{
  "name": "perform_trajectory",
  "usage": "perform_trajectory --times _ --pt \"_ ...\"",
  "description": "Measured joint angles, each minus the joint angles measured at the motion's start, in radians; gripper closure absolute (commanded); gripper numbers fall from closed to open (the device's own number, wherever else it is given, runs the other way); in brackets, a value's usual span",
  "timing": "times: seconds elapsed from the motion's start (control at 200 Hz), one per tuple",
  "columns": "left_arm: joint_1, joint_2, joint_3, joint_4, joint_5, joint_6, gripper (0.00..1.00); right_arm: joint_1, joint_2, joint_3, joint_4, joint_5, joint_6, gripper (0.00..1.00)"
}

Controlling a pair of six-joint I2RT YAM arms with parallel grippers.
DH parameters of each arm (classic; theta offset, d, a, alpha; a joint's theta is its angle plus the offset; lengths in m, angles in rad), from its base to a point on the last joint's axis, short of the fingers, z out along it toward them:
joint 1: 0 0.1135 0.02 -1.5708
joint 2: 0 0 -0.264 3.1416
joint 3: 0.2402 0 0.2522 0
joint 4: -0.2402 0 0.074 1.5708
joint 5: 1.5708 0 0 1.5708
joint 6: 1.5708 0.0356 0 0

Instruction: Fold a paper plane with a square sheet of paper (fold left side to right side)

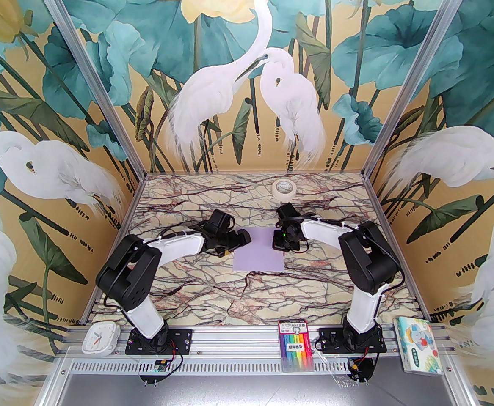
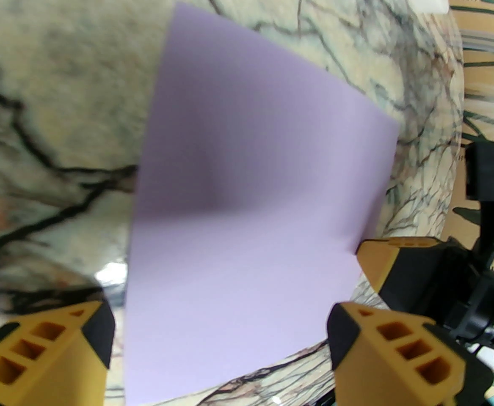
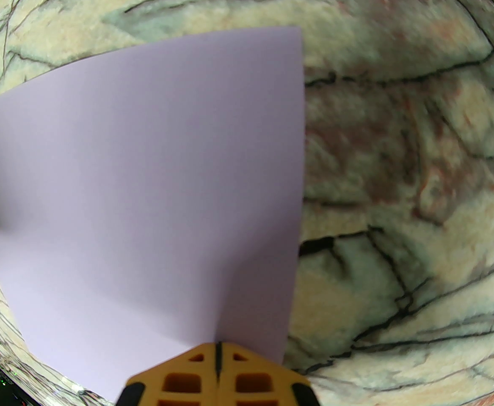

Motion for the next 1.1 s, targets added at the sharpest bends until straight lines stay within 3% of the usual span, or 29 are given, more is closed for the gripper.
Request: perform_trajectory --times 0.31,0.825,1.1 --pt "-0.054 0.027 0.045 -0.018 0.016 0.011 0.12 0.0 0.0 -0.005 0.01 -0.001 0.0 1.0" --pt "-0.051 0.011 -0.003 0.335 0.188 -0.071 0.11 0.0 -0.003 -0.012 0.024 -0.005 0.0 1.0" --pt "-0.033 0.105 0.049 0.39 0.211 -0.052 0.1 0.0 -0.005 -0.016 0.029 -0.005 0.0 1.0"
